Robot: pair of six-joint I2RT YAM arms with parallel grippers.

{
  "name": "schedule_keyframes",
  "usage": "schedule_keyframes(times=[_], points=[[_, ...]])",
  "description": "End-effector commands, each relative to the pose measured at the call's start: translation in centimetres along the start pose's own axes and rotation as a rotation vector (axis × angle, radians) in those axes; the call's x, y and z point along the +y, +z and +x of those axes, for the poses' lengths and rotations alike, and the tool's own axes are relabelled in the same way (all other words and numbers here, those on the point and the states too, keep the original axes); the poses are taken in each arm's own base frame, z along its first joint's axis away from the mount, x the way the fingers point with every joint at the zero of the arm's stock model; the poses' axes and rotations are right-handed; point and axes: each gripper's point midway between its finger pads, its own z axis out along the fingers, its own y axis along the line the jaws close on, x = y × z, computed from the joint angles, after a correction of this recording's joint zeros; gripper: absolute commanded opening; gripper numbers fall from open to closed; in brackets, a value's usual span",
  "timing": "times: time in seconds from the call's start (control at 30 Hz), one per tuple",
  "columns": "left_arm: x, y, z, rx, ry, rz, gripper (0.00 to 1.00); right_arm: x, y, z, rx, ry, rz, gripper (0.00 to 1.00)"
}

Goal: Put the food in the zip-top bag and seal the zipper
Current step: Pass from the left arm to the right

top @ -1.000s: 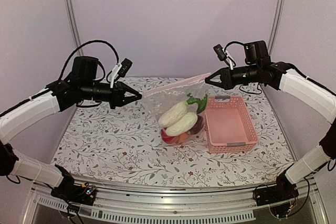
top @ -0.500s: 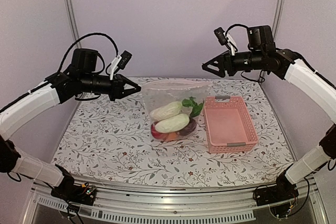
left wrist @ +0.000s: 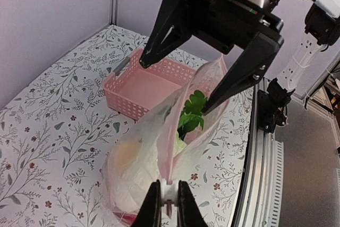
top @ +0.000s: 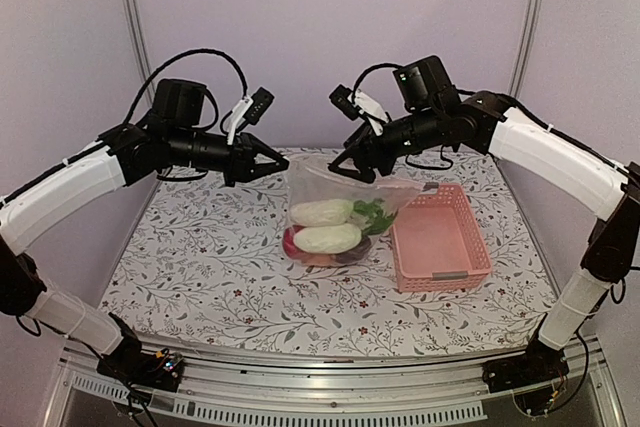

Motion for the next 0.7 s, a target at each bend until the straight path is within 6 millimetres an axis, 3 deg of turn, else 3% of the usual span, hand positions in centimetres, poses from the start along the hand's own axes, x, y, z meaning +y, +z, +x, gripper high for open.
schedule_keyframes(times=[0.0,0.03,0.13,0.2,0.27,0.33,0.47,0.67], points=[[-1.6,0.0,-1.2,-0.007,0.046,0.035,0.05,-0.7,0.8,1.0,0.047,0.004,0.040,0.69],[-1.7,0.0,-1.1,-0.004,0.050,0.037,0.05,-0.6,0.9,1.0,0.048,0.005,0.031,0.62],[-1.9,0.0,-1.1,-0.003,0.056,0.036,0.07,0.2,1.1,0.7,0.033,0.007,-0.021,0.21],[-1.5,-0.1,-1.1,-0.012,0.056,0.011,0.18,1.0,0.9,0.2,0.013,0.001,-0.064,0.01],[-0.9,-0.3,-0.7,-0.032,0.043,-0.034,0.40,1.6,0.6,0.0,-0.001,-0.006,-0.092,0.00],[-0.7,-0.8,-0.4,-0.074,0.052,-0.064,0.50,2.3,0.1,0.0,-0.014,-0.018,-0.120,0.00],[-1.1,-1.4,0.4,-0.133,0.052,-0.057,0.55,3.0,-0.4,0.5,-0.017,-0.014,-0.148,0.00],[-2.5,-0.1,2.5,-0.130,0.065,0.031,0.60,3.2,-0.7,1.0,-0.017,0.014,-0.165,0.00]])
